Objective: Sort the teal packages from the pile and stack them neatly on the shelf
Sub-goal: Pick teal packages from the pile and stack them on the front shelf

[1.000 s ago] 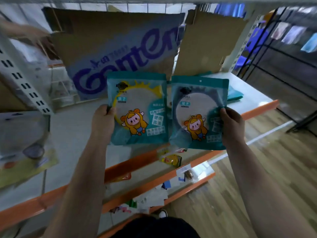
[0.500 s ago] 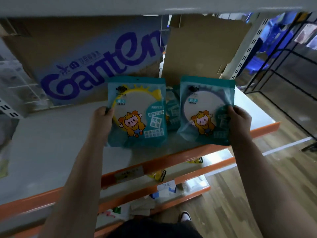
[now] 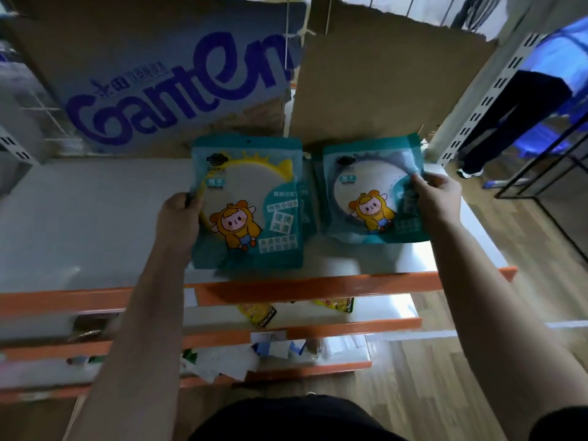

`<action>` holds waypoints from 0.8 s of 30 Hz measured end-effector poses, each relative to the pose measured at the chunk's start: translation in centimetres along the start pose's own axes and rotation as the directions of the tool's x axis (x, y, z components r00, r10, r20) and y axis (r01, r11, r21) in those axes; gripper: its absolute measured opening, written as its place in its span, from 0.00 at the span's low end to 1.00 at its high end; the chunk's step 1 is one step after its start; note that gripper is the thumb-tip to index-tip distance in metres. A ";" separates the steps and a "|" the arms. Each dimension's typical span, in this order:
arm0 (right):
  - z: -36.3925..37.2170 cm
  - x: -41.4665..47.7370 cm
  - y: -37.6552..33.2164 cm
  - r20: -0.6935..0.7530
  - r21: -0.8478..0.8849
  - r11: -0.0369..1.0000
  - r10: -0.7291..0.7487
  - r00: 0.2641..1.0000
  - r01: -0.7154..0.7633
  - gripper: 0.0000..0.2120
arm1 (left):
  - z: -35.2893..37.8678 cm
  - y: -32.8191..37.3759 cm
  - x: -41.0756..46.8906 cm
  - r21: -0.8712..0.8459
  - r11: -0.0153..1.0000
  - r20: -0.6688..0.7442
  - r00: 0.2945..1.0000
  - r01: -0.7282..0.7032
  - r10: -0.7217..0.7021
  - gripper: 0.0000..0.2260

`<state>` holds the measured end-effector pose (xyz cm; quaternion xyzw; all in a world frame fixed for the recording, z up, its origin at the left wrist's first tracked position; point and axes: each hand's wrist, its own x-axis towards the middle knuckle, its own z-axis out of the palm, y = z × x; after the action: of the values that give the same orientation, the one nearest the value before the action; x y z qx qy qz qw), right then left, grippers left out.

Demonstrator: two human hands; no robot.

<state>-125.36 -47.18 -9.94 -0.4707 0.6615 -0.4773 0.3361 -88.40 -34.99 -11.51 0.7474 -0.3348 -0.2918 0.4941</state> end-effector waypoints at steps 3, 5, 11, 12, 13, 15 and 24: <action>0.5 0.7 -0.1 0.076 -0.061 0.998 -0.005 0.997 0.010 0.15 | 0.3 -0.1 -0.8 -0.038 0.999 -0.034 0.999 0.009 -0.010 0.08; 0.8 1.1 0.0 0.139 -0.089 0.996 0.034 0.990 -0.022 0.16 | 0.3 -0.1 -1.2 -0.028 1.000 -0.045 0.999 0.004 -0.006 0.09; 0.9 2.1 0.6 0.142 -0.199 0.977 0.106 0.984 -0.077 0.33 | 0.4 -0.1 -1.8 -0.046 0.999 -0.064 0.998 0.013 -0.016 0.09; 1.0 2.2 0.7 0.125 -0.209 0.976 0.088 0.988 -0.060 0.33 | 0.5 -0.1 -1.9 -0.051 0.999 -0.066 0.998 0.015 -0.019 0.09; 1.1 2.3 0.8 0.112 -0.217 0.975 0.069 0.991 -0.043 0.32 | 0.5 -0.1 -2.0 -0.061 0.998 -0.066 0.998 0.017 -0.021 0.09; 1.4 2.5 0.8 0.082 -0.239 0.971 0.032 0.996 -0.012 0.32 | 0.6 -0.1 -2.1 -0.073 0.997 -0.063 0.998 0.022 -0.027 0.08; 1.4 3.3 1.2 0.037 -0.478 0.878 0.017 0.999 0.003 0.18 | 0.7 -0.3 -2.2 -0.071 0.997 -0.089 0.996 0.026 -0.032 0.08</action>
<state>-125.61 -50.64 -11.46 -0.5460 0.7537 -0.2889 0.2244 -90.19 -33.54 -11.83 0.7468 -0.2909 -0.2766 0.5303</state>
